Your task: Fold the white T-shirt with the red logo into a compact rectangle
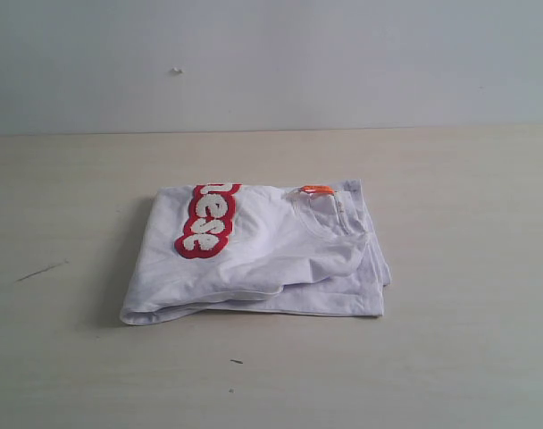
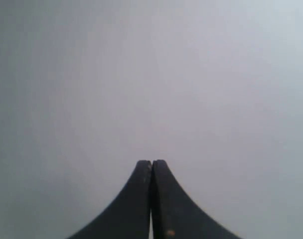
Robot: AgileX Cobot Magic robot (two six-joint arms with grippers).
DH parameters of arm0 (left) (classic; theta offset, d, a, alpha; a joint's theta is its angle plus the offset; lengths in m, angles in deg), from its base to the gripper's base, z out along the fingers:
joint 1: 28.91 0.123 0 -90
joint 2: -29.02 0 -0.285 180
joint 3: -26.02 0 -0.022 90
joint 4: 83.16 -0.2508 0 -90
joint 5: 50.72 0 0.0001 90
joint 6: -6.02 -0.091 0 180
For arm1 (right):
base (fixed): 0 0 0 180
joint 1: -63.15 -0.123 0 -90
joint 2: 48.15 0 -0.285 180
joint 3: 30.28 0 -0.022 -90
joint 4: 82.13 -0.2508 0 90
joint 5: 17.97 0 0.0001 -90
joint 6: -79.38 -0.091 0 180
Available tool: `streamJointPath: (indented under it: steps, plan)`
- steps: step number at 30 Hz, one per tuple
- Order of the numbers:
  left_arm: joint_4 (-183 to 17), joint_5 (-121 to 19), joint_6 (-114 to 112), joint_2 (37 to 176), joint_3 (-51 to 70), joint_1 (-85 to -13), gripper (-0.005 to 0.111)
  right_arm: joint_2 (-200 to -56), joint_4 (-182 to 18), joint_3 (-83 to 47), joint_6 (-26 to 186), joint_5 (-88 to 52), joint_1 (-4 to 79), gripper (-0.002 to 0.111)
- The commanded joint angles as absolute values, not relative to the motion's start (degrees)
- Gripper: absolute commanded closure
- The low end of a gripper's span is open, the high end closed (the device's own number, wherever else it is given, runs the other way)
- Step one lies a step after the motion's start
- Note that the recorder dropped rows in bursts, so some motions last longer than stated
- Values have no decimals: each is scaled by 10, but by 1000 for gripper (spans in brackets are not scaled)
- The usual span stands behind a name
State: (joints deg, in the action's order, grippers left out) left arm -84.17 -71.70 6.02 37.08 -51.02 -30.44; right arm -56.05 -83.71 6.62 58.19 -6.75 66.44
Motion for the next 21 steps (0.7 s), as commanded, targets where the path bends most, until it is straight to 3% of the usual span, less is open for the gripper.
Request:
streamJointPath:
  steps: [1, 11, 21]
  plan:
    - [-838, -711, 60, 368, -512, -305, 107, -559, -818, 71, 583, -93, 673, 108]
    - [-838, -711, 60, 368, -512, -305, 107, -559, -821, 93, 583, -97, 699, 108]
    - [-838, -711, 60, 368, -512, -305, 107, -559, -821, 252, 583, -98, 698, 108]
